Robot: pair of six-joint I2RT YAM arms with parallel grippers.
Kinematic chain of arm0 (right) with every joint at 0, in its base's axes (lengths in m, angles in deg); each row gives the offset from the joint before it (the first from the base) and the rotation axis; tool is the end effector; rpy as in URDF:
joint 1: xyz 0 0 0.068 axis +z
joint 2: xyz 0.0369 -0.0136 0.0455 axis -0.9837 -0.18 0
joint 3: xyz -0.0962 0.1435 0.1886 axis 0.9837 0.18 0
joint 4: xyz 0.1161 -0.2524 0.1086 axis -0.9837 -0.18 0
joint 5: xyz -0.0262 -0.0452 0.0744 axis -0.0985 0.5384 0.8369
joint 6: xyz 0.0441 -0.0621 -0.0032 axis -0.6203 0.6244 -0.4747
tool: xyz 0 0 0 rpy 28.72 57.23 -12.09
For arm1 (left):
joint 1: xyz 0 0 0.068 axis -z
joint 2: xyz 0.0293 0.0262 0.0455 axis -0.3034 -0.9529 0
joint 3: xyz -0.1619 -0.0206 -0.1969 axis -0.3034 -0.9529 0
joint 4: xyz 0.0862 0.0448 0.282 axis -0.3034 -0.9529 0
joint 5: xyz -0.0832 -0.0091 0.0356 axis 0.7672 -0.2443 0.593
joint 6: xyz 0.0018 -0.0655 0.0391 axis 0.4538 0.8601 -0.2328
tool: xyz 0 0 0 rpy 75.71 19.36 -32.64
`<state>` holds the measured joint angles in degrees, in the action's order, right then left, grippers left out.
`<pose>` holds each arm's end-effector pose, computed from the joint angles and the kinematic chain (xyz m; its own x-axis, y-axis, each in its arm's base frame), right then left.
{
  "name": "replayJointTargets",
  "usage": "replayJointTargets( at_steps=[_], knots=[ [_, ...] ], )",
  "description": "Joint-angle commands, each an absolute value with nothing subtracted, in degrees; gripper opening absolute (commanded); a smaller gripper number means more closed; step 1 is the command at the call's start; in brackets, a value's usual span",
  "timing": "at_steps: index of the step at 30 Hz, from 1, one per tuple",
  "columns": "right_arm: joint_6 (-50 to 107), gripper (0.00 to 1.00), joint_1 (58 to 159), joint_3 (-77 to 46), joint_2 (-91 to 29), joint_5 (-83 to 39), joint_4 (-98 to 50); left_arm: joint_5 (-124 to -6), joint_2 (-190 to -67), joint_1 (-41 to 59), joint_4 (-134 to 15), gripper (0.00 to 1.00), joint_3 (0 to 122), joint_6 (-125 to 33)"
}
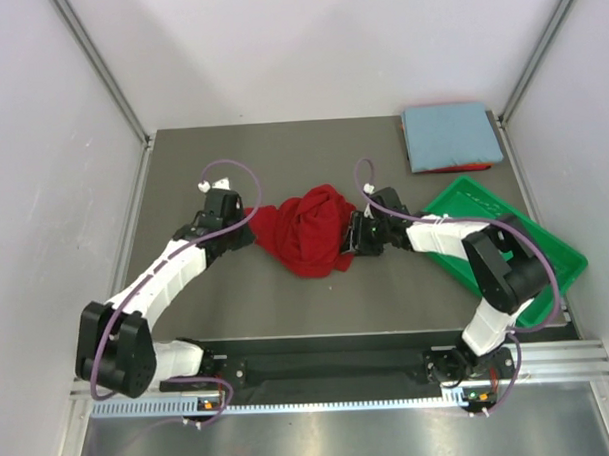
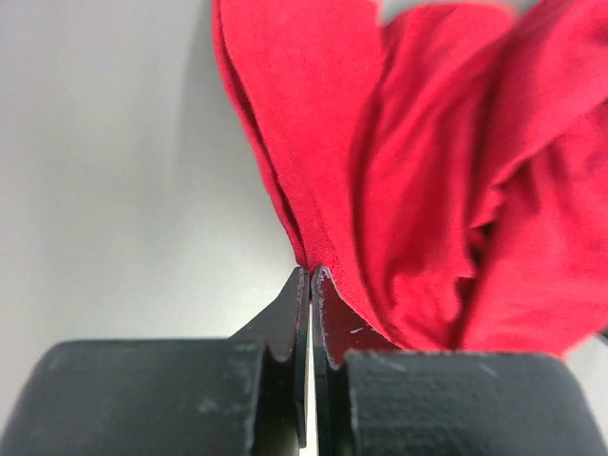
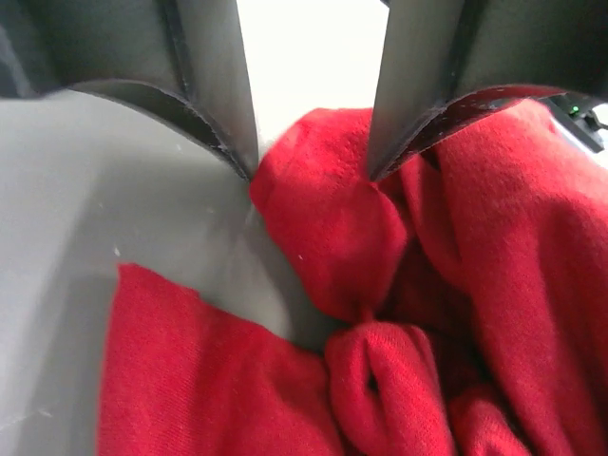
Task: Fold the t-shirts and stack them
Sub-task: Flatten the tshirt out
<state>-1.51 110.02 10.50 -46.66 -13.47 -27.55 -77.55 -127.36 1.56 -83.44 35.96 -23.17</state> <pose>0.3102 0.2030 0.0845 -0.9221 0.1245 -0.3665 -0.1064 0.8289 0.5492 0.3088 -0.1024 0.1715 -0.7420 -0.3369 -0.5796 -0.1669 0.9302 -0.3269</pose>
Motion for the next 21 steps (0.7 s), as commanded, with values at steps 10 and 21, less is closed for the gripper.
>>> replayJointTargets(
  at_steps=[10,21],
  knots=[
    [8.9,0.00,107.1,-17.0,-40.0,-31.6,-50.5,-91.4,-123.5,1.3,-93.9,0.00,61.6,-27.6],
    [15.6,0.00,102.4,-48.6,-35.0,-36.5,-68.5,-102.9,-133.4,1.0,-112.0,0.00,110.2,-33.2]
  ],
)
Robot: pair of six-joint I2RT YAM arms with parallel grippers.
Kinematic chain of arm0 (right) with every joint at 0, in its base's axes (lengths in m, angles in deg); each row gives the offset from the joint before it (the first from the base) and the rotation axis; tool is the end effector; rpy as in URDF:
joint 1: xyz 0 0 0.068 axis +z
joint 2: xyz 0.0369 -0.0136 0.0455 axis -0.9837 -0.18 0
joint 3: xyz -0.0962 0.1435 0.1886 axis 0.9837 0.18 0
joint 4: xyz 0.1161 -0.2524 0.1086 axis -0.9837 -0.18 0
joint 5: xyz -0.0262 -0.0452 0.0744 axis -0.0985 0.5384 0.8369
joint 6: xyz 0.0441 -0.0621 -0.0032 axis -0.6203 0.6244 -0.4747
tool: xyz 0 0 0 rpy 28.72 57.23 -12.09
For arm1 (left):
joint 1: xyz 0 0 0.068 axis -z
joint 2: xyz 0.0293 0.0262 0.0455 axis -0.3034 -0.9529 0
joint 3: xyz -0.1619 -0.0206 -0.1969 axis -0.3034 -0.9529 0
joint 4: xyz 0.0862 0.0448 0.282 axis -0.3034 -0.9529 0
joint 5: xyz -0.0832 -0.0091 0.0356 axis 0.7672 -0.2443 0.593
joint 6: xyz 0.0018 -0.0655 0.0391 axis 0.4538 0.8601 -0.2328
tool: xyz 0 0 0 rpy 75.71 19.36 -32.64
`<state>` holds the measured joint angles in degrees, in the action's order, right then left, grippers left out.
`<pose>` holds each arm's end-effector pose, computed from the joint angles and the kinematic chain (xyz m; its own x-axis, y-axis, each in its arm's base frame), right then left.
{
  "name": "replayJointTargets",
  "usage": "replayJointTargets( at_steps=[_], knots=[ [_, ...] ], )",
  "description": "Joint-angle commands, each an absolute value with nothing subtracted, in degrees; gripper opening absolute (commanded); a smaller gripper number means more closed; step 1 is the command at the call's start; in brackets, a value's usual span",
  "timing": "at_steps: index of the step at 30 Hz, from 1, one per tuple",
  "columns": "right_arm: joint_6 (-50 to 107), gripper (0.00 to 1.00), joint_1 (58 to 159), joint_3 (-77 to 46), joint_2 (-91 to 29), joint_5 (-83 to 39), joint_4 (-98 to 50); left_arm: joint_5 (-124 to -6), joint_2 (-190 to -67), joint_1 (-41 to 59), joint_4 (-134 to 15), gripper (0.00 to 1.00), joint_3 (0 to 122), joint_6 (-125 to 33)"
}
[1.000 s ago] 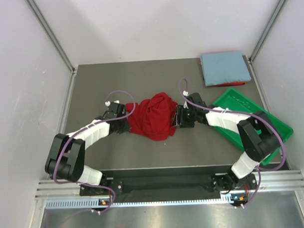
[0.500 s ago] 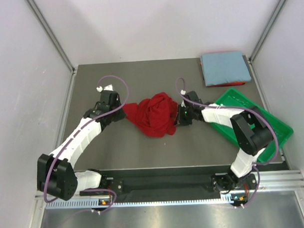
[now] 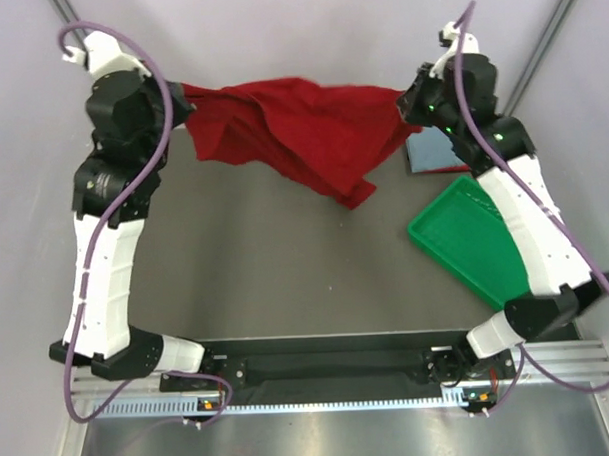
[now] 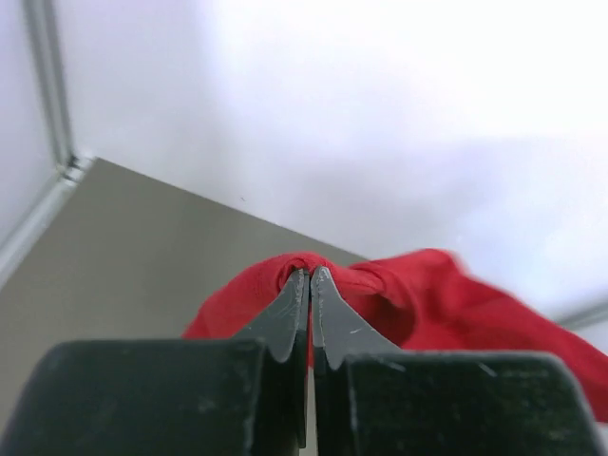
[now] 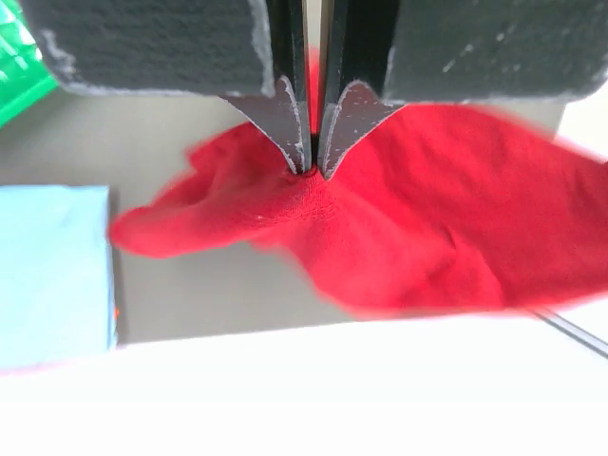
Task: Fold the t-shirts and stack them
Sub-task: Flatten the tshirt out
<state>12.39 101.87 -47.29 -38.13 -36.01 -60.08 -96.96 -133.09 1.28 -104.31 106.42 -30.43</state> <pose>0.3654 0.1419 0.4677 -0.3693 0.2659 -0.8905 -0.1504 0.9285 0.3396 0.2902 -0.0720 0.5666 -0.0300 -0.4301 -0.9023 -0.1085 0.8988 -0.4248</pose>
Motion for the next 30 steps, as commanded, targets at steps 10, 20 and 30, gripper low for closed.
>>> replayJointTargets(
  at_steps=[10,20,30],
  knots=[
    [16.3,0.02,102.3,-25.5,-27.5,-33.3,-63.9,-97.8,-115.9,0.9,-109.0,0.00,79.5,-30.9],
    [17.1,0.04,99.3,-29.9,-44.6,-31.5,-56.9,-95.6,-116.4,0.8,-106.2,0.00,67.3,-30.8],
    [18.0,0.30,97.6,-45.2,-60.7,-26.3,-62.8,-85.2,-120.0,0.4,-100.9,0.00,55.7,-27.0]
  ],
)
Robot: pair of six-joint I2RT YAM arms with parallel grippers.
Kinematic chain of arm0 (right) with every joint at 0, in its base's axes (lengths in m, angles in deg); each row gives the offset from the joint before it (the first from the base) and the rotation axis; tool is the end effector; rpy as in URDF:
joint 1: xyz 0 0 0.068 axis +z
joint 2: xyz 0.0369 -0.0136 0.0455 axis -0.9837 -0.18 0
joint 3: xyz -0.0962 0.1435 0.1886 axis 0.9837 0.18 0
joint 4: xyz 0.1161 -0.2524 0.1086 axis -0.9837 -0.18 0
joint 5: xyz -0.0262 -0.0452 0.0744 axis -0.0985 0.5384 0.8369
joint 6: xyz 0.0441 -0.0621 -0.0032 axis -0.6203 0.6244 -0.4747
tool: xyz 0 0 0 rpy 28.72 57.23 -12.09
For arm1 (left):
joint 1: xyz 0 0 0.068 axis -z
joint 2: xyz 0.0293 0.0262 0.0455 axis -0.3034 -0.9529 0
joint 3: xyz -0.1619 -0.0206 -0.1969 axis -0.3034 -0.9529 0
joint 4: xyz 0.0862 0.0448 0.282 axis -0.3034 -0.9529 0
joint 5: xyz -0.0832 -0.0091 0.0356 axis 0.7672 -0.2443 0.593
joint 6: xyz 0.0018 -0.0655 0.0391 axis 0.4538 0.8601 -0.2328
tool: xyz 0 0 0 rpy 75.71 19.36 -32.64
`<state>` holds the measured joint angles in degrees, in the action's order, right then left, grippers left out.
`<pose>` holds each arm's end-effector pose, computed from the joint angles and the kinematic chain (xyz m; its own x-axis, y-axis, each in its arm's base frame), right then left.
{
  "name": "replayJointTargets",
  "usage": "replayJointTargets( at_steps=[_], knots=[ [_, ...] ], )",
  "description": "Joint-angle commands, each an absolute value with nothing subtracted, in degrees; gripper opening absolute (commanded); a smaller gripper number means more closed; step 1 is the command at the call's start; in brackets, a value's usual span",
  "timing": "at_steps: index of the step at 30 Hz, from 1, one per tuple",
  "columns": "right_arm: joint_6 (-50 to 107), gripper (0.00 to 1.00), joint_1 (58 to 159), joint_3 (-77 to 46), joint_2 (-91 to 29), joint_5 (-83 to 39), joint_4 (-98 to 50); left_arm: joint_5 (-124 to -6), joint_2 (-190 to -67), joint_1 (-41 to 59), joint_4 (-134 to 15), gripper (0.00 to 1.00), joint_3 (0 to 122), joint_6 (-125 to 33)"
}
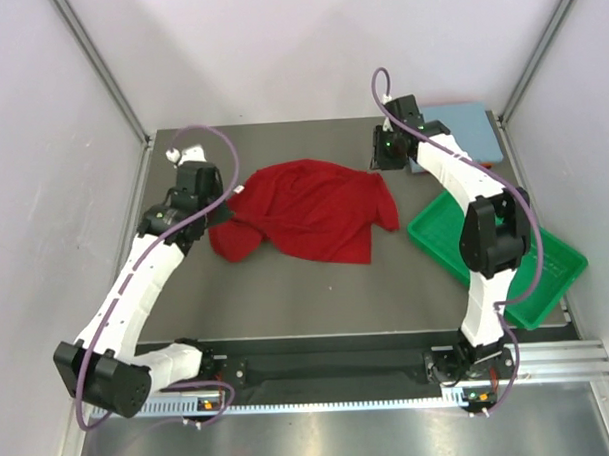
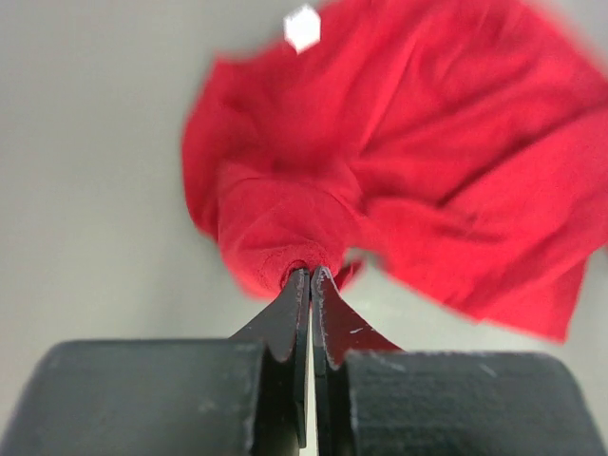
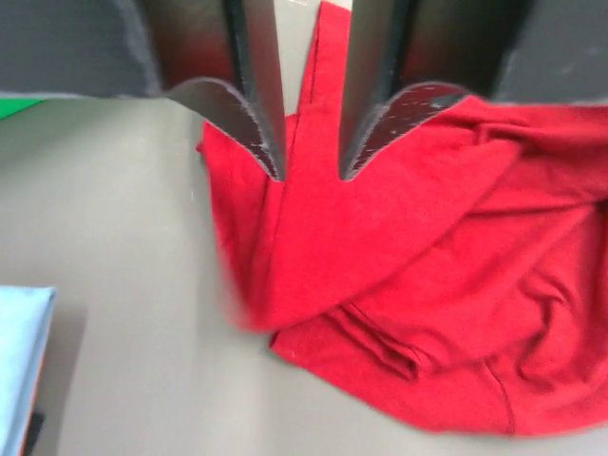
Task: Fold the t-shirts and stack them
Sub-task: Flatten the tshirt out
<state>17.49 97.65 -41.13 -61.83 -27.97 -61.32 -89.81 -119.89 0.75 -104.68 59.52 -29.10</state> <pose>0.4681 0.1545 0.2444 -0.7824 0.0657 -0.6194 -0.0961 0.9698 0.2242 0.2982 -0.0798 0.3348 -0.5648 -0.2924 -0.7717 -0.2022 0.9556 -0.2141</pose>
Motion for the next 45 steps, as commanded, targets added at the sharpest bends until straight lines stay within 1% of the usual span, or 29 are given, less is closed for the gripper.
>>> replayJointTargets(
  at_steps=[1,3,4,8,9,11,12,14,18,19,21,30,45],
  knots=[
    [16.7,0.37,97.6,-44.1,-60.2,-26.8,-63.0,-84.1,-119.9,0.4,-100.5,0.00,54.6,-26.7],
    [14.3,0.41,97.6,-41.7,-57.5,-28.1,-63.5,-83.7,-119.8,0.4,-99.8,0.00,52.2,-25.9],
    [11.3,0.42,97.6,-38.0,-56.1,-28.0,-63.4,-83.6,-119.9,0.4,-99.8,0.00,51.8,-25.7],
    [2.4,0.40,98.4,-26.1,-47.2,-26.0,-61.7,-84.4,-119.9,0.4,-99.7,0.00,51.0,-25.7],
    [0.2,0.40,99.0,-20.7,-45.6,-26.3,-61.2,-84.2,-119.8,0.4,-99.3,0.00,50.9,-25.7],
    [-6.3,0.41,100.4,-13.9,-41.6,-26.6,-60.9,-83.1,-119.5,0.3,-99.1,0.00,50.5,-25.8],
    [-10.7,0.41,100.9,-11.7,-40.6,-26.7,-60.9,-82.7,-119.3,0.3,-98.9,0.00,50.3,-25.7],
    [-13.5,0.40,103.1,-6.0,-37.8,-25.2,-58.7,-81.1,-118.5,0.3,-97.6,0.00,49.4,-25.8],
    [-24.5,0.40,108.5,-0.1,-34.7,-29.5,-55.6,-80.2,-117.0,0.3,-96.0,0.00,47.9,-25.9],
    [-26.4,0.40,110.2,0.1,-35.0,-32.4,-56.6,-80.2,-116.7,0.3,-96.1,0.00,47.8,-26.0],
    [-30.7,0.40,111.3,-0.4,-36.3,-34.3,-58.5,-80.1,-116.7,0.3,-96.1,0.00,47.8,-26.3],
    [-38.9,0.36,111.7,-0.9,-45.1,-35.7,-61.8,-80.0,-115.4,0.2,-96.4,0.00,47.7,-27.2],
    [-42.9,0.34,112.0,2.4,-48.9,-37.7,-59.7,-80.0,-115.7,0.2,-95.1,0.00,47.3,-27.0]
  ],
)
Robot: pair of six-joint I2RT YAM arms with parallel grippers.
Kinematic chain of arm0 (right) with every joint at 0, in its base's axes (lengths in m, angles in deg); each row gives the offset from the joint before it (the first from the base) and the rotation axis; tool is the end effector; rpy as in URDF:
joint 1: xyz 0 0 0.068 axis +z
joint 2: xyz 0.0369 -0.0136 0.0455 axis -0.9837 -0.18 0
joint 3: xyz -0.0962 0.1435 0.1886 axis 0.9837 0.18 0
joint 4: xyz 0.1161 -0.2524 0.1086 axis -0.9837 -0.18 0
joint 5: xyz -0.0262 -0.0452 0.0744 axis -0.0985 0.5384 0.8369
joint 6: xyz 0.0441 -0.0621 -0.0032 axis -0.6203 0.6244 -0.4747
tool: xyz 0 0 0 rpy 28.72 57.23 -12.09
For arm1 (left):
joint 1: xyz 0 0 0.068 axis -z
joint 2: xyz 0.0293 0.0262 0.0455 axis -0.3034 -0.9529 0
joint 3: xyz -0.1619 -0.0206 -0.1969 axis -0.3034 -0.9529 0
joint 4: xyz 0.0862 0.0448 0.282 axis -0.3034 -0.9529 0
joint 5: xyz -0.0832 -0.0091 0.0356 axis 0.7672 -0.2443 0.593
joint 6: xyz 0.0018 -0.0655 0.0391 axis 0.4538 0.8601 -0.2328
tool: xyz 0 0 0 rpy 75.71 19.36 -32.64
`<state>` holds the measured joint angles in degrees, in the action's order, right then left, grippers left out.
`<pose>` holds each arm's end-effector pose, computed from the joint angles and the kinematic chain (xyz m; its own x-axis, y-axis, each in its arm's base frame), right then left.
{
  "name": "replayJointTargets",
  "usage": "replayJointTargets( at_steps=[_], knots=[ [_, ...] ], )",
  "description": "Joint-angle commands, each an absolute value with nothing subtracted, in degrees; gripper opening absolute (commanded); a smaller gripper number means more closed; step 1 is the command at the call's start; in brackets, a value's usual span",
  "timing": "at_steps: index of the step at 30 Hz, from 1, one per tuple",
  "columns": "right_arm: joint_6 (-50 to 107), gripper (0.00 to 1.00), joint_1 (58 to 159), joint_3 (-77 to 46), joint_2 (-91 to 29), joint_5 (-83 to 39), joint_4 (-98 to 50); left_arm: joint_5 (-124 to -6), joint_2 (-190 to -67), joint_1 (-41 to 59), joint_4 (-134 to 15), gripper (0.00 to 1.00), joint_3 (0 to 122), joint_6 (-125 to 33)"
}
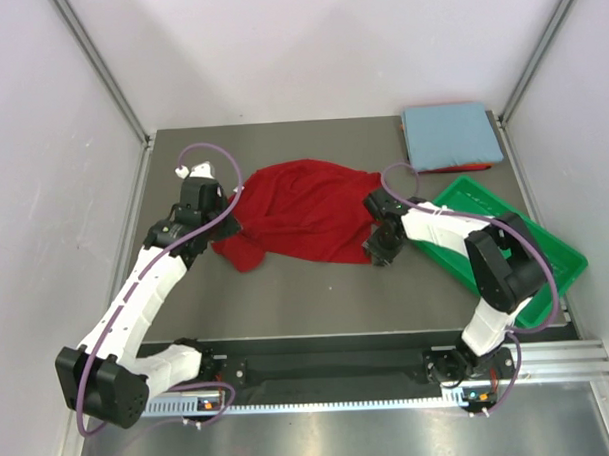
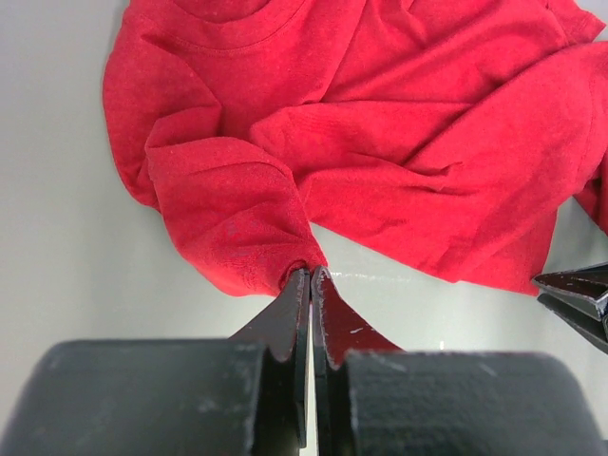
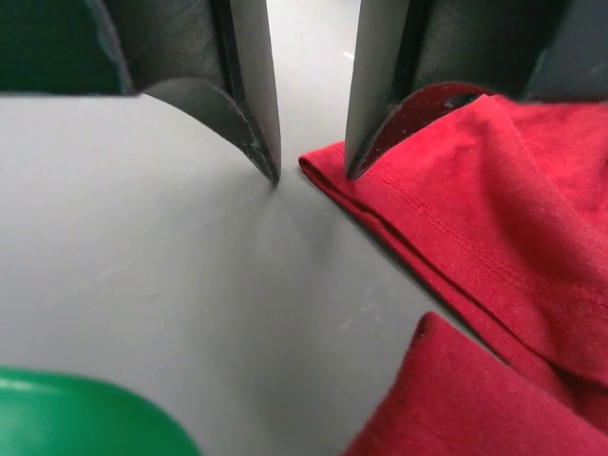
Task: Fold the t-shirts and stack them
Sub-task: Flatten the tshirt out
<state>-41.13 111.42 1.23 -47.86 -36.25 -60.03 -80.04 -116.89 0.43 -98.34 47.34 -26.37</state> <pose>0.2975 0.1759 0.0912 -0.6809 0.7142 -0.1623 0.6831 0.6992 0.2108 0.2903 -0.0867 0.2772 -0.6549 -0.3261 -0.6817 -0.1346 0.9380 -0.3194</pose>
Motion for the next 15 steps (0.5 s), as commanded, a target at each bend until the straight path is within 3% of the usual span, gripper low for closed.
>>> replayJointTargets(
  at_steps=[1,15],
  knots=[
    [-42.9,0.34,112.0,2.7,-49.0,-37.2,-59.2,-79.8,-115.7,0.2,-94.9,0.00,47.0,-26.8],
    [-44.0,0.32,113.0,3.0,-50.1,-36.7,-60.2,-79.3,-115.5,0.2,-94.6,0.00,46.6,-26.5]
  ],
)
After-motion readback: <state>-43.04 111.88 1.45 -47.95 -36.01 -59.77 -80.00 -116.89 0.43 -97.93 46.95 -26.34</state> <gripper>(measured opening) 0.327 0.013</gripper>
